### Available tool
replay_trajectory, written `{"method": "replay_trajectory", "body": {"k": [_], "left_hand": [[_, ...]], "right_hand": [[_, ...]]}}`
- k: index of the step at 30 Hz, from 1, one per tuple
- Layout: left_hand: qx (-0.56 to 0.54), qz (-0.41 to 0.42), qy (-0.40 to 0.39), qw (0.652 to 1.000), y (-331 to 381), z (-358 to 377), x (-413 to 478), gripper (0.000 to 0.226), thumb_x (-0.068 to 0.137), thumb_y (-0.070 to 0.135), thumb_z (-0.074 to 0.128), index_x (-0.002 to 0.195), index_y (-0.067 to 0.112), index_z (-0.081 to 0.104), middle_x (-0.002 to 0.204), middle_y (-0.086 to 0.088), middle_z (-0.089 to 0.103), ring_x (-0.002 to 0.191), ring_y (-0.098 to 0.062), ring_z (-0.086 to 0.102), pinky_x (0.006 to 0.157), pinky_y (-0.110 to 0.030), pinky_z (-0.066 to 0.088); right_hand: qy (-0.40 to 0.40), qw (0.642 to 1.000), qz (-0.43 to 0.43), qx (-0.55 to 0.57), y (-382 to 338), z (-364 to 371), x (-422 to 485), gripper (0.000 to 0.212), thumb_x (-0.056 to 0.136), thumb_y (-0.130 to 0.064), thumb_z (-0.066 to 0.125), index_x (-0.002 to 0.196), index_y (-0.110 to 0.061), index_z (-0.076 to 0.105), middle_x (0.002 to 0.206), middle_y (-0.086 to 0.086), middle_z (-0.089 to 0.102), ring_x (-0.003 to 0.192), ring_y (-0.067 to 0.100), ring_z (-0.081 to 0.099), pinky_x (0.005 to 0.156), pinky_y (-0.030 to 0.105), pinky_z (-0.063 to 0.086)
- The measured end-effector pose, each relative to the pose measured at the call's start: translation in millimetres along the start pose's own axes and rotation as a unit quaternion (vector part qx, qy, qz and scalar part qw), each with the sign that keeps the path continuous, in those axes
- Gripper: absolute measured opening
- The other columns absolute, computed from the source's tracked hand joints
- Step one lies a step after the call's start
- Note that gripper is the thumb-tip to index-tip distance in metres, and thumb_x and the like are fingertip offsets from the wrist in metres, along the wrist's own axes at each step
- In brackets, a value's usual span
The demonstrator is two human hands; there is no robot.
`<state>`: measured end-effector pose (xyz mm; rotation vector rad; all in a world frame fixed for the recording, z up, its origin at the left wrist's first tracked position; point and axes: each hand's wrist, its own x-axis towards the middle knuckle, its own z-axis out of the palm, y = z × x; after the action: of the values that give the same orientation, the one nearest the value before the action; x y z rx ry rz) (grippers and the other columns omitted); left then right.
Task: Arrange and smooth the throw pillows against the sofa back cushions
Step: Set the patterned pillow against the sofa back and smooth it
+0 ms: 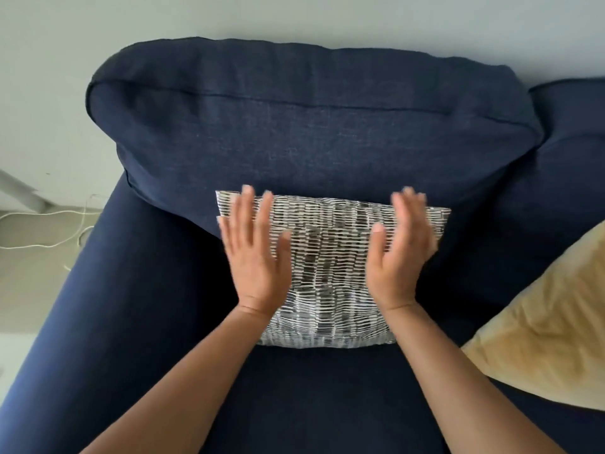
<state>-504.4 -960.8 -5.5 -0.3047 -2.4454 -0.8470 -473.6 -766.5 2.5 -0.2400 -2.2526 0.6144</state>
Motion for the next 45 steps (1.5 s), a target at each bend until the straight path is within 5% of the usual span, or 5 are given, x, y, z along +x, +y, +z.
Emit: {"method": "replay_trajectory", "body": {"k": [6, 13, 17, 30, 45], "left_hand": [[0.160, 0.137, -0.222, 0.952, -37, 35, -28, 0.060, 0.106, 0.042, 0.024, 0.160, 0.016, 0.014, 0.168, -0.009, 0.012, 0.154, -0.030, 0.003, 0.123, -0.053, -0.003], [0.054, -0.138, -0.105, 0.983, -75, 11, 0, 0.077, 0.101, 0.061, 0.036, 0.162, 0.027, 0.003, 0.169, -0.007, 0.001, 0.155, -0.027, -0.002, 0.122, -0.047, -0.004], [-0.327, -0.441, -0.093, 0.830, -42, -1, -9, 0.064, 0.094, 0.061, 0.056, 0.151, 0.038, 0.038, 0.145, 0.010, 0.056, 0.134, -0.014, 0.052, 0.111, -0.040, 0.043], [-0.267, -0.437, 0.021, 0.859, -25, -6, -1, 0.034, 0.104, 0.035, 0.050, 0.137, 0.031, 0.048, 0.128, 0.011, 0.060, 0.114, -0.001, 0.057, 0.100, -0.034, 0.050], [0.168, 0.092, -0.197, 0.962, -44, 24, 10, 0.059, 0.106, 0.040, 0.023, 0.160, 0.015, 0.023, 0.167, -0.008, 0.016, 0.154, -0.031, 0.004, 0.122, -0.058, -0.002]], "right_hand": [[-0.271, 0.936, -0.148, -0.171, 28, 34, -24, 0.060, 0.106, -0.029, 0.038, 0.159, -0.018, 0.012, 0.168, 0.001, 0.006, 0.154, 0.020, 0.001, 0.122, 0.049, -0.001], [-0.166, 0.969, 0.086, -0.163, 74, 1, -11, 0.071, 0.102, -0.053, 0.034, 0.159, -0.020, 0.007, 0.167, 0.010, 0.007, 0.153, 0.028, 0.011, 0.114, 0.058, 0.017], [-0.148, 0.915, 0.358, 0.113, 53, -4, -29, 0.086, 0.095, -0.055, 0.053, 0.159, -0.025, 0.003, 0.162, 0.006, 0.027, 0.143, 0.025, 0.037, 0.111, 0.041, 0.036], [-0.026, 0.937, 0.323, 0.131, 20, -1, -32, 0.058, 0.099, -0.027, 0.057, 0.146, -0.002, 0.034, 0.140, 0.015, 0.047, 0.126, 0.025, 0.050, 0.104, 0.044, 0.044], [-0.233, 0.946, -0.095, -0.206, 26, 36, -16, 0.060, 0.106, -0.042, 0.026, 0.160, -0.022, 0.006, 0.168, 0.001, 0.002, 0.154, 0.020, -0.002, 0.121, 0.050, -0.006]]}}
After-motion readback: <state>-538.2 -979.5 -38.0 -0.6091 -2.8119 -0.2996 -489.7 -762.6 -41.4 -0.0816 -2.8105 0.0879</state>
